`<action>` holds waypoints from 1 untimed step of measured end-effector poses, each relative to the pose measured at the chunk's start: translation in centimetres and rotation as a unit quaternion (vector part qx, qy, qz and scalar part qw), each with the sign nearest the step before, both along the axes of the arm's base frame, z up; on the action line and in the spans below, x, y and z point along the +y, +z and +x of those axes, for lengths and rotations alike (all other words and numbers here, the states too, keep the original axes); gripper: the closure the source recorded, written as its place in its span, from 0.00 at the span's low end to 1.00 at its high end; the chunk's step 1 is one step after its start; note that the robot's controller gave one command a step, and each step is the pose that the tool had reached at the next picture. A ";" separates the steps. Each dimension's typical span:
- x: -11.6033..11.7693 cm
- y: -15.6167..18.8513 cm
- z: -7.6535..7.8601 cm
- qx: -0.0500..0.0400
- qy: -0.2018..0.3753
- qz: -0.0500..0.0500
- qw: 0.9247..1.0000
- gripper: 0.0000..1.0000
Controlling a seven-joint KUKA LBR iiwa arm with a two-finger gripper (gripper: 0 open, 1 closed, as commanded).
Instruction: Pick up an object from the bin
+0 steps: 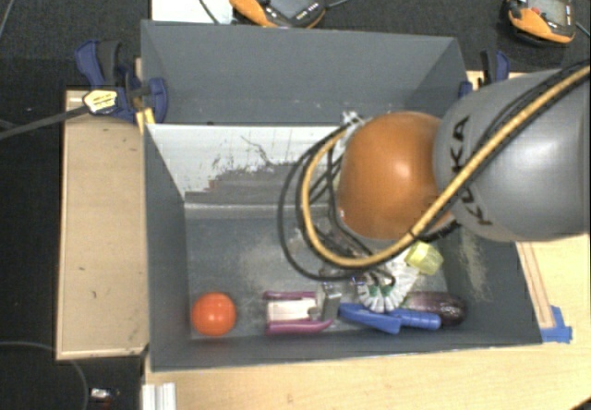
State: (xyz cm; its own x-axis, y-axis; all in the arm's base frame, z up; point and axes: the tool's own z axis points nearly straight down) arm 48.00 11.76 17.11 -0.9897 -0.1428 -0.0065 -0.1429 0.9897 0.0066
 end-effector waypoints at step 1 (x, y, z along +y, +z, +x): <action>4.5 -3.8 2.5 -0.001 -0.097 0.003 0.995 0.00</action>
Offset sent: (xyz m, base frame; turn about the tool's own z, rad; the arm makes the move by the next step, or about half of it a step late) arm 0.0050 -0.0127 -0.0865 -0.0913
